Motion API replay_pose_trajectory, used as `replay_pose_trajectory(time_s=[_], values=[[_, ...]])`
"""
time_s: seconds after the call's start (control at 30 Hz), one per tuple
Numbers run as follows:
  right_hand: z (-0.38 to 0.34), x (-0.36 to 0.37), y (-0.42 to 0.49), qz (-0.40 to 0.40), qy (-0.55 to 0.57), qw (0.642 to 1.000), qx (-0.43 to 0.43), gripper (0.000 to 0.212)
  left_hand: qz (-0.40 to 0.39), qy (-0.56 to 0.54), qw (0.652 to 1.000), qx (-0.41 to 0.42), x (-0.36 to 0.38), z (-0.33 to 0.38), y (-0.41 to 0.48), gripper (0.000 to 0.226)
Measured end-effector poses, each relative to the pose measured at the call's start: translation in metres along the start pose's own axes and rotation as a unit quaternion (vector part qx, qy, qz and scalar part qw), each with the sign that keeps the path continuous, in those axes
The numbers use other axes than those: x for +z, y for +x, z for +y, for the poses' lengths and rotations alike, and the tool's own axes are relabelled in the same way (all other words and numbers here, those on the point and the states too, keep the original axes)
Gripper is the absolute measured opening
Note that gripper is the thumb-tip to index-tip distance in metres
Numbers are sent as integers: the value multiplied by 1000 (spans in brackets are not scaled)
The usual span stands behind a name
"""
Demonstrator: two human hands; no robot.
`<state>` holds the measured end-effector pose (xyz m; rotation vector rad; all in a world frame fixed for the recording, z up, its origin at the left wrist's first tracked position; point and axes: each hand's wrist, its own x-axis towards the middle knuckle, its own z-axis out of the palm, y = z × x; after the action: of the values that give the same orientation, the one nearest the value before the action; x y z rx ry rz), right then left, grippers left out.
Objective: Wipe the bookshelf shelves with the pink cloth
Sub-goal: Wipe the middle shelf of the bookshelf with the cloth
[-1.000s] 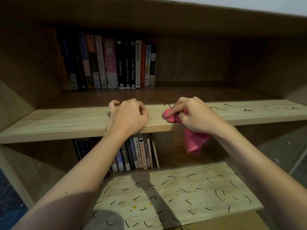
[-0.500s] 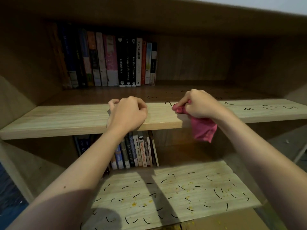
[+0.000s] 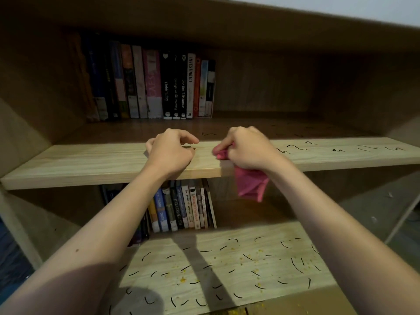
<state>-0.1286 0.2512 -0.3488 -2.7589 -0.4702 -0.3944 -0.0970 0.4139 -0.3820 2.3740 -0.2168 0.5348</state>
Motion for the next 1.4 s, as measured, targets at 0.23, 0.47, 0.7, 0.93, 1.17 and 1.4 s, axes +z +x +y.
replay_pose_trajectory(time_s=[0.23, 0.47, 0.7, 0.93, 1.17, 1.4], values=[[23, -18, -11, -1, 15, 999, 52, 34, -9, -93, 995, -26, -9, -3, 1, 34], [-22, 15, -7, 17, 36, 998, -58, 30, 13, 69, 997, 30, -14, -14, 7, 37], [-9, 10, 28, -13, 10, 1000, 2, 36, 21, 87, 996, 28, -13, -18, 9, 45], [10, 11, -4, 26, 60, 998, 1, 38, 8, 77, 997, 27, -11, -20, 8, 45], [-30, 36, 22, 14, -7, 999, -41, 39, 46, 42, 998, 16, -14, -19, 6, 46], [-3, 18, 39, -2, 20, 999, 44, 36, 51, 42, 997, 26, -17, -17, 3, 47]])
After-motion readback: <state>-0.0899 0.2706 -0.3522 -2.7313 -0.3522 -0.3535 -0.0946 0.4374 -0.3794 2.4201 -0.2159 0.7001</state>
